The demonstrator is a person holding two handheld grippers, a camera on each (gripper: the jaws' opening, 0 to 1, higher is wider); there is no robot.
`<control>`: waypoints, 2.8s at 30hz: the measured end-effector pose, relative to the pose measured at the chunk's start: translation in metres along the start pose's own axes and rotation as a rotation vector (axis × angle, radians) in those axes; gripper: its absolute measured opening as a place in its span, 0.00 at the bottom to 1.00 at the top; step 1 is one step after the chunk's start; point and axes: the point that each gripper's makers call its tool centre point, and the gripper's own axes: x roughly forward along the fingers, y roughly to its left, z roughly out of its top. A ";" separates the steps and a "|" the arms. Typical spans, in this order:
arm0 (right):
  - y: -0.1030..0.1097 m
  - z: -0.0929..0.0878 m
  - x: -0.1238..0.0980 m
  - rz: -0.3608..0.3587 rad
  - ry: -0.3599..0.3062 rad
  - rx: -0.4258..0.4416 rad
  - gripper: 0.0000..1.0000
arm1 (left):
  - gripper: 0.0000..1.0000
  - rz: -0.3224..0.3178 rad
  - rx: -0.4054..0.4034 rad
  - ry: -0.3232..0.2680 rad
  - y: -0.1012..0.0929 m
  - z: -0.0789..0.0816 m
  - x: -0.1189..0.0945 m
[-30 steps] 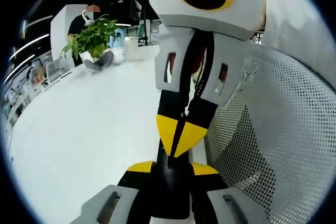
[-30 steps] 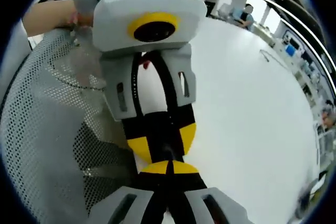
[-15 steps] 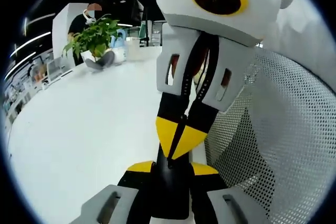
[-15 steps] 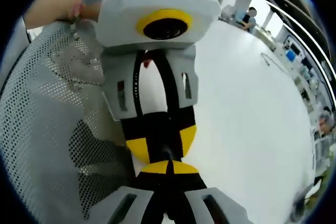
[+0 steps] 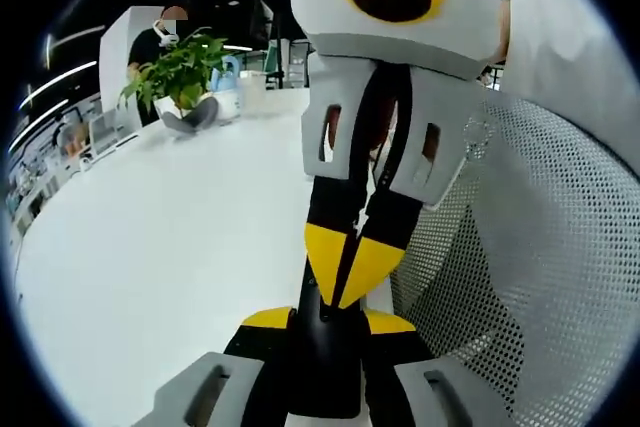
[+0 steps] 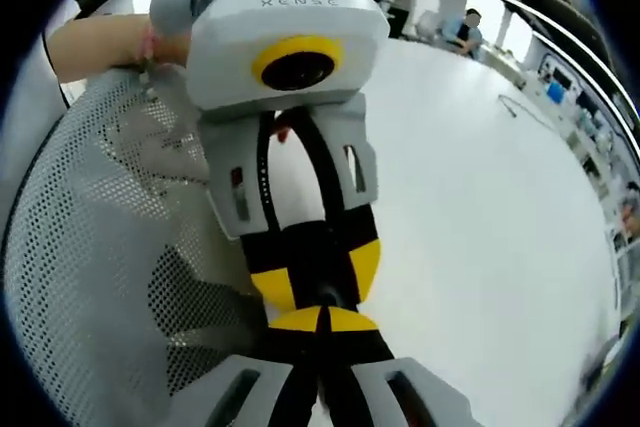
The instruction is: Press the specified remote control buttons in sequence, fully releasing each button before pressing the next.
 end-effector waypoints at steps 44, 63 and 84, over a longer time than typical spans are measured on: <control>-0.006 0.005 0.004 -0.034 -0.015 -0.010 0.00 | 0.25 0.009 -0.001 0.011 0.002 -0.001 0.000; -0.005 0.007 0.006 -0.015 0.014 -0.214 0.00 | 0.25 0.040 -0.010 0.006 0.003 -0.001 -0.001; -0.006 0.009 0.003 -0.047 -0.239 -0.005 0.00 | 0.25 0.048 -0.010 -0.003 0.002 -0.002 -0.002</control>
